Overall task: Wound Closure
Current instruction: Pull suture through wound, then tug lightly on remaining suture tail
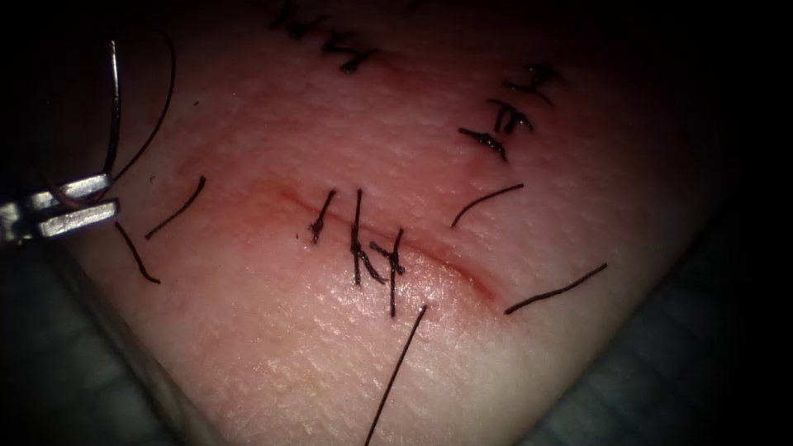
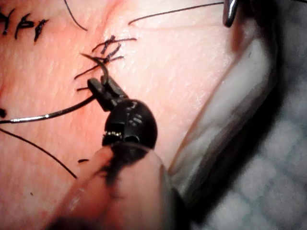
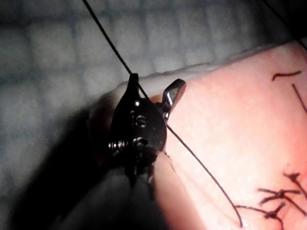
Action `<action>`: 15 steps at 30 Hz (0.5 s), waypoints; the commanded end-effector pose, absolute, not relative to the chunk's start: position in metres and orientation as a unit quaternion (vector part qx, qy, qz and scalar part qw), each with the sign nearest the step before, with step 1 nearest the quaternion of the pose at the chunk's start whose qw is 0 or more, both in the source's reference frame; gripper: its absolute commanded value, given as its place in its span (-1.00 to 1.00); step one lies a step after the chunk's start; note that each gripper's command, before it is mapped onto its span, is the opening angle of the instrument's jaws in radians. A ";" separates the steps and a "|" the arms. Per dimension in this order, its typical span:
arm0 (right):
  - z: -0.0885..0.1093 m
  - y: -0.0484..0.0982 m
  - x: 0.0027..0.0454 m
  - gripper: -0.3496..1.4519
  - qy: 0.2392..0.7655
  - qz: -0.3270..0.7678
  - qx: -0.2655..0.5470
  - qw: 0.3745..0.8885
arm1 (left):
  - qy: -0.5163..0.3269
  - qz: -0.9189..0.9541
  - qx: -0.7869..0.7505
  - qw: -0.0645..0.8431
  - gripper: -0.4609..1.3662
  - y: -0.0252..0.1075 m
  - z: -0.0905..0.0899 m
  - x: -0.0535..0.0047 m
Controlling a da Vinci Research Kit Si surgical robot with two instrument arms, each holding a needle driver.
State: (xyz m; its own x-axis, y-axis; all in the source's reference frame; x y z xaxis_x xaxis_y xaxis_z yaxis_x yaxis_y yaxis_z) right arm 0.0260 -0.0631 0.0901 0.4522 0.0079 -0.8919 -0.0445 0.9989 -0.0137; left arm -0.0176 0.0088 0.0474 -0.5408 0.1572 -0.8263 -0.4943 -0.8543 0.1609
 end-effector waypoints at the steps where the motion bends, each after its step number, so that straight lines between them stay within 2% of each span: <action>1: 0.090 -0.063 0.0256 0.79 0.524 0.015 -0.015 0.852 | 0.190 0.857 -0.440 0.190 -0.88 0.009 0.047 -0.0176; 15: 0.087 -0.059 0.0196 0.78 0.524 0.054 -0.039 0.849 | 0.190 0.857 -0.441 0.189 -0.88 0.009 0.047 -0.0178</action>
